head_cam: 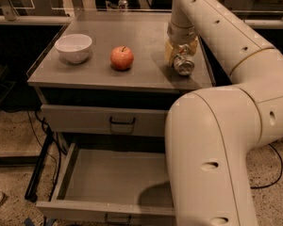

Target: Place 7up can into middle drawer

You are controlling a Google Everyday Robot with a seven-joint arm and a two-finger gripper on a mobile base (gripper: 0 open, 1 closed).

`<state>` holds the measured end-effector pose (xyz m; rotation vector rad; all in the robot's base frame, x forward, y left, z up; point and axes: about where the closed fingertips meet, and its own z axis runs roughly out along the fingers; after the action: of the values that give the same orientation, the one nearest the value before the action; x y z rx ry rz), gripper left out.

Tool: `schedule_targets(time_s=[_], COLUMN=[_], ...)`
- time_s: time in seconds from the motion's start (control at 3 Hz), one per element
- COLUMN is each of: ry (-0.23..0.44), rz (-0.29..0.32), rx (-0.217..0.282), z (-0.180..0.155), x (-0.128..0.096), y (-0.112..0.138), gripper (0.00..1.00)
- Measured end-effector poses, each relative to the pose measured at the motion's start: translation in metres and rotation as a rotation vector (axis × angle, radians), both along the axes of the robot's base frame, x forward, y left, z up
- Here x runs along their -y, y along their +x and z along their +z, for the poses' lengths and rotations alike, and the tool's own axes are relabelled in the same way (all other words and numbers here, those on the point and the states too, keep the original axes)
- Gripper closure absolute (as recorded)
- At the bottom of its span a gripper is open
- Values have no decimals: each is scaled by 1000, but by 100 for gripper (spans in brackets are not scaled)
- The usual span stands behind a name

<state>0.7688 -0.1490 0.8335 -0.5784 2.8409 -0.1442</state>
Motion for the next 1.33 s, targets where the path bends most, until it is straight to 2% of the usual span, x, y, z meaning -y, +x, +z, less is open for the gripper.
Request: schedule_targets(time_s=[0.33, 0.67, 1.0, 1.33], ry=[0, 1, 25, 52], rz=[0, 4, 79, 165], rx=[0, 4, 64, 127], z=[0, 2, 30, 60], x=[0, 0, -1, 6], y=[0, 0, -11, -37], gripper=[87, 100, 100, 100])
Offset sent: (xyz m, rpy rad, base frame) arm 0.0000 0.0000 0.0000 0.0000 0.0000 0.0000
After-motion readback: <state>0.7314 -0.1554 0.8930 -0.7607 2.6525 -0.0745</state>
